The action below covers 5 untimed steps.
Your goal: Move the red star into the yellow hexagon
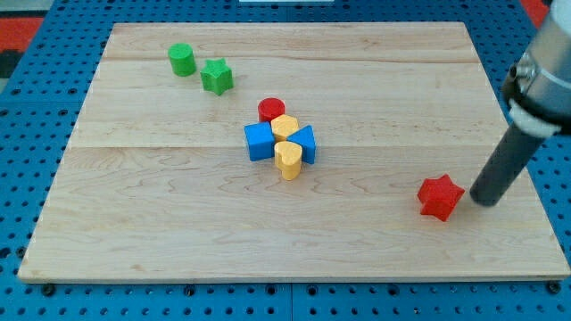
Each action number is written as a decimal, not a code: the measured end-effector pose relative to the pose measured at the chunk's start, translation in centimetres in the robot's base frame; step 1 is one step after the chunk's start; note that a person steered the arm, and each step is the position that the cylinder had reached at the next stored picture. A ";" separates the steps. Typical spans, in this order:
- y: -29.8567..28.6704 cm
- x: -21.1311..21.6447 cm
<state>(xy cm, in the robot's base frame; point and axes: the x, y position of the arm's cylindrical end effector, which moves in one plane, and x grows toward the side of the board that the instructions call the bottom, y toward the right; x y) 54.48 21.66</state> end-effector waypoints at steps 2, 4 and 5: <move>-8.7 -0.1; -3.3 -0.3; -2.5 -2.7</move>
<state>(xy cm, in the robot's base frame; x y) 51.82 19.19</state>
